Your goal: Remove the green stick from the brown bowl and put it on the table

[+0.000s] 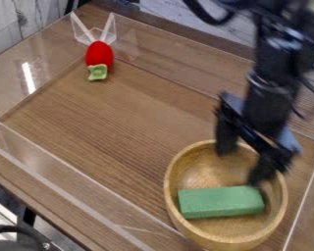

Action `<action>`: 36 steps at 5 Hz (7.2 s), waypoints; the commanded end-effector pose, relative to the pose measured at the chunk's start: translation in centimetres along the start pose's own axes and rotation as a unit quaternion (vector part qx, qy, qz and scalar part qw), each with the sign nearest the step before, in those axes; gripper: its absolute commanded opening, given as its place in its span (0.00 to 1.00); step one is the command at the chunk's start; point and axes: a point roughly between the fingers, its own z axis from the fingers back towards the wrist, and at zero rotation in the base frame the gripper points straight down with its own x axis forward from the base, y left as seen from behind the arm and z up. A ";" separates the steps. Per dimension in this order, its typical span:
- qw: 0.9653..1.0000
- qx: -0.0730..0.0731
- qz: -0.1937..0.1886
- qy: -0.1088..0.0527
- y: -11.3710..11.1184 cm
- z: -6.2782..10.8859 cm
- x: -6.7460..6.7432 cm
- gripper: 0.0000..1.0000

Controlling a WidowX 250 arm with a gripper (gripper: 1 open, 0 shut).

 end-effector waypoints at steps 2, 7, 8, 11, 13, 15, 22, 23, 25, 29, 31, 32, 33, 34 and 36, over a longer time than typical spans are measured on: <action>0.998 -0.002 0.052 -0.037 1.6 3.0 -0.1 1.00; 0.997 -0.022 0.067 -0.031 -0.1 3.5 0.0 1.00; 0.997 -0.028 0.059 -0.029 0.3 2.7 -0.1 1.00; 0.993 -0.038 0.110 -0.027 2.5 1.2 -0.3 1.00; 0.995 -0.033 0.086 -0.028 2.4 2.2 0.0 1.00; 0.996 -0.034 0.075 -0.019 2.5 1.8 0.3 1.00; 0.978 0.048 -0.200 -0.042 0.6 -2.7 -3.8 1.00; 0.971 0.055 -0.225 -0.053 0.8 -1.9 -4.4 1.00; 0.957 0.061 -0.277 -0.060 1.1 -2.2 -4.3 1.00; 0.956 0.072 -0.277 -0.064 2.5 -2.5 -5.4 1.00; 0.967 0.065 -0.240 -0.057 2.3 -1.7 -4.3 1.00; 0.969 0.068 -0.232 -0.060 2.3 -1.5 -3.0 1.00; 0.968 0.068 -0.235 -0.062 2.1 -1.7 -2.6 1.00; 0.968 0.068 -0.233 -0.064 2.0 -1.6 -2.4 1.00; 0.963 0.064 -0.256 -0.064 2.3 -4.1 -2.7 1.00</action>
